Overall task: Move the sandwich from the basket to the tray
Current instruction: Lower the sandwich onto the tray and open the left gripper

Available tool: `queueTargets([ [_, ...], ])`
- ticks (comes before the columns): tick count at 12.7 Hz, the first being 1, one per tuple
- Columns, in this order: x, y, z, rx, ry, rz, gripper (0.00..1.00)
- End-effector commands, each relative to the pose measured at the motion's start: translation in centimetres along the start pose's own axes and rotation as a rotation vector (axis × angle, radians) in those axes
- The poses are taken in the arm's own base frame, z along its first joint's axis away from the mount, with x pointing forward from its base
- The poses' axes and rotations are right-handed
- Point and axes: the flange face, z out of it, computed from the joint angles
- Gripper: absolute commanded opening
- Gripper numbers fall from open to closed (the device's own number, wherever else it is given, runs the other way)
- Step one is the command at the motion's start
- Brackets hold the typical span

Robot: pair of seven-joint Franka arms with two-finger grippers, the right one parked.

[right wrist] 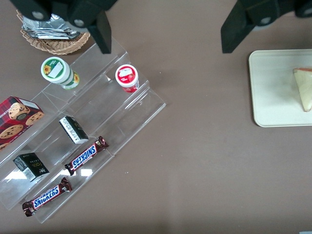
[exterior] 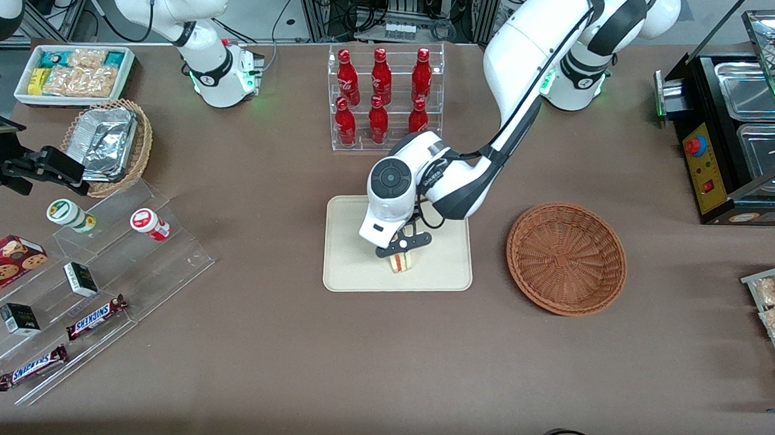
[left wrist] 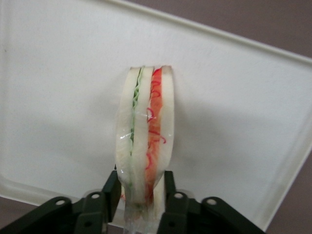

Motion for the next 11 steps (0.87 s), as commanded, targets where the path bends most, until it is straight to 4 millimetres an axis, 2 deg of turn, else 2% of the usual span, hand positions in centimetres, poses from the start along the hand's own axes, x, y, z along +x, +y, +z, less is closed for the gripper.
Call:
queueTargets([
  [1, -0.2, -0.3, -5.3, -0.012, 0.055, 0.065, 1.00],
  [3, 0.0, -1.0, -7.5, 0.006, 0.061, 0.066, 1.00],
  [4, 1.4, -2.4, -8.6, 0.031, 0.071, 0.070, 1.00],
  [6, 2.2, -3.7, -10.4, 0.062, 0.067, 0.157, 1.00],
  [7, 2.9, -4.8, -11.3, 0.075, 0.072, 0.147, 1.00],
  [8, 4.5, -6.5, -12.2, 0.083, 0.075, 0.118, 1.00],
  [10, 5.4, -8.7, -12.0, 0.104, 0.045, 0.156, 1.00],
  [11, 6.8, -10.4, -12.0, 0.120, 0.044, 0.177, 1.00],
])
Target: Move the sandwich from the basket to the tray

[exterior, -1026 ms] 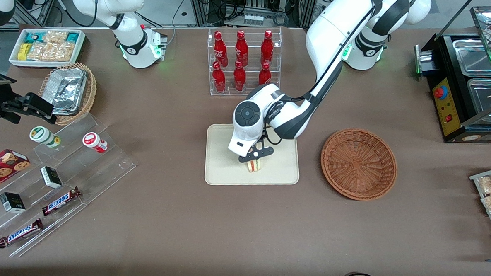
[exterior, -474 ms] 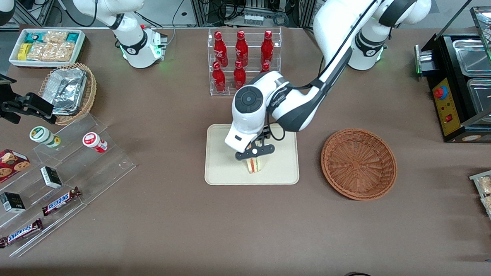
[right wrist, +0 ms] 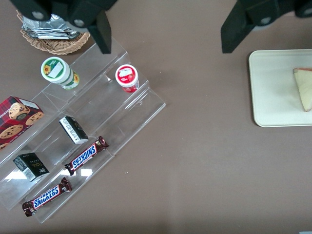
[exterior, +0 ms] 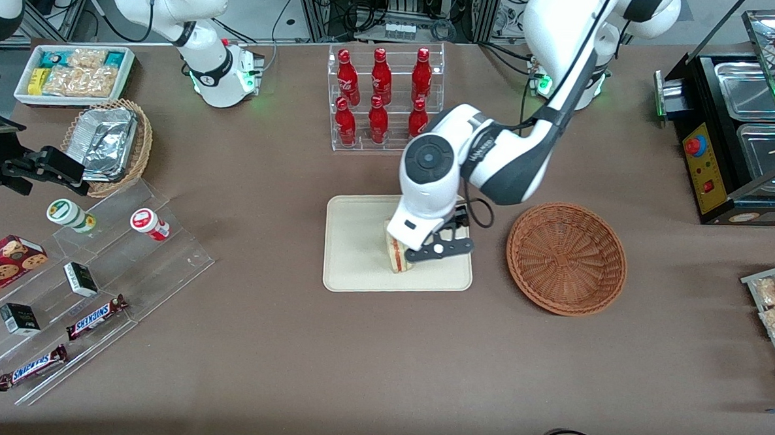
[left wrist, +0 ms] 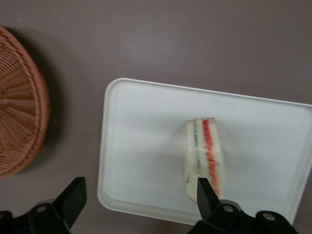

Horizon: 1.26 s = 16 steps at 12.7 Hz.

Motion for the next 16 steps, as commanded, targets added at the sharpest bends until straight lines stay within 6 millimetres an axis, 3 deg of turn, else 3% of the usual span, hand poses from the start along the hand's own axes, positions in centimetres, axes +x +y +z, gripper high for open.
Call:
queueTargets([
  [1, 1.0, -4.6, 0.2, 0.029, -0.025, 0.059, 1.00],
  [3, 2.0, -8.1, 0.1, 0.025, -0.051, 0.098, 1.00],
  [7, 2.9, -10.4, -0.3, 0.048, -0.076, 0.088, 1.00],
  [9, 2.7, -11.5, -1.7, 0.051, -0.080, 0.079, 1.00],
  [10, 2.3, -12.3, -3.3, 0.038, -0.075, 0.078, 1.00],
  [12, 1.9, -12.3, -4.2, 0.041, -0.081, 0.081, 1.00],
  [13, 3.6, -14.8, -4.3, 0.022, -0.096, 0.045, 1.00],
  [14, 2.4, -13.6, -5.3, -0.006, -0.094, 0.091, 1.00],
  [15, 3.3, -15.7, -5.8, 0.002, -0.101, 0.065, 1.00],
  [16, 3.2, -16.5, -6.5, 0.011, -0.112, 0.078, 1.00],
])
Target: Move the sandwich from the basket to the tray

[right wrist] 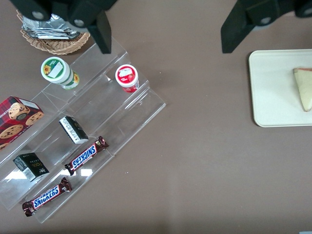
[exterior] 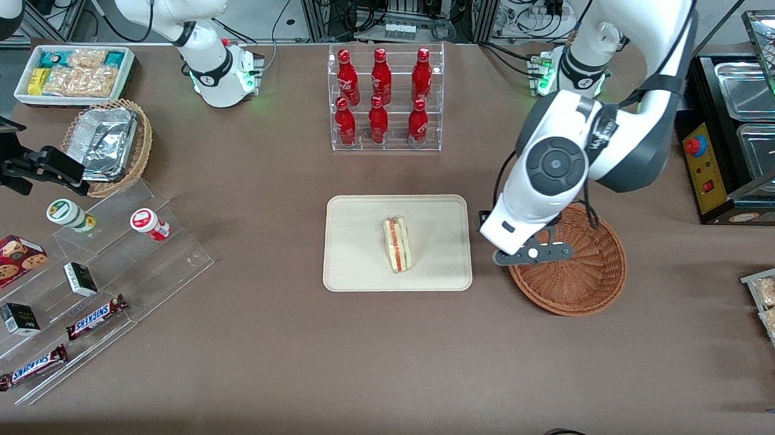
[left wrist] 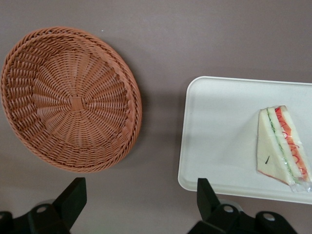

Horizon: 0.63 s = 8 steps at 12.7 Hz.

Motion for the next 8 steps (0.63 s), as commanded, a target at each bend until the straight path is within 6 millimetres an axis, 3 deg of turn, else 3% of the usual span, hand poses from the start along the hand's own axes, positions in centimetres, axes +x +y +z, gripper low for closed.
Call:
queueTargets([
  [1, -0.6, -4.1, -2.4, -0.005, -0.018, 0.056, 1.00],
  [8, -2.1, -16.4, -8.3, -0.012, -0.099, 0.195, 1.00],
])
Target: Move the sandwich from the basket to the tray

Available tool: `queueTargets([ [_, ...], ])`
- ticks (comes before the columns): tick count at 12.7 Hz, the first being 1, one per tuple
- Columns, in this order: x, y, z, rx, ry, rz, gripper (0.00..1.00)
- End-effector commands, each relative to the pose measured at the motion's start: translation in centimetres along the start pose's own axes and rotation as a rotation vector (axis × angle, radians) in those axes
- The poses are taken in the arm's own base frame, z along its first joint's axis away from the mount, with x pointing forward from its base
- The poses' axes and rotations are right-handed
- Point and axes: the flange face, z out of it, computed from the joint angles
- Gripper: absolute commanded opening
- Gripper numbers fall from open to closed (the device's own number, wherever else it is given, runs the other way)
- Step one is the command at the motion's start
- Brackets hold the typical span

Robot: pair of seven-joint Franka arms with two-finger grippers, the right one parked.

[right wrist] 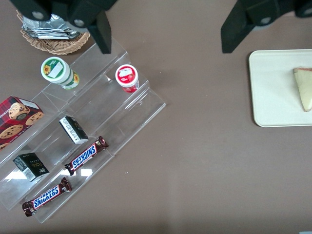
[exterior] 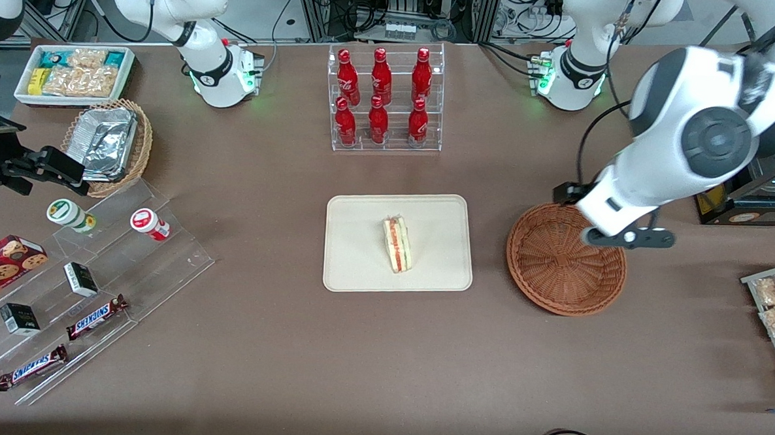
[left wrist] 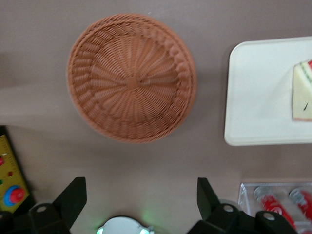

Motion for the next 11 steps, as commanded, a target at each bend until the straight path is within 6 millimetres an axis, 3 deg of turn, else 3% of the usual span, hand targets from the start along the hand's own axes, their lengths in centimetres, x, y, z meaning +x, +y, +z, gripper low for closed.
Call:
queueTargets([
  [1, -2.4, -3.5, -1.4, 0.008, -0.023, 0.056, 1.00],
  [3, -3.9, -6.9, -2.7, 0.000, -0.027, 0.068, 1.00],
  [7, -6.1, -11.7, -4.8, -0.014, -0.020, 0.036, 1.00],
  [11, -7.1, -13.5, -5.8, -0.021, -0.006, 0.008, 1.00],
])
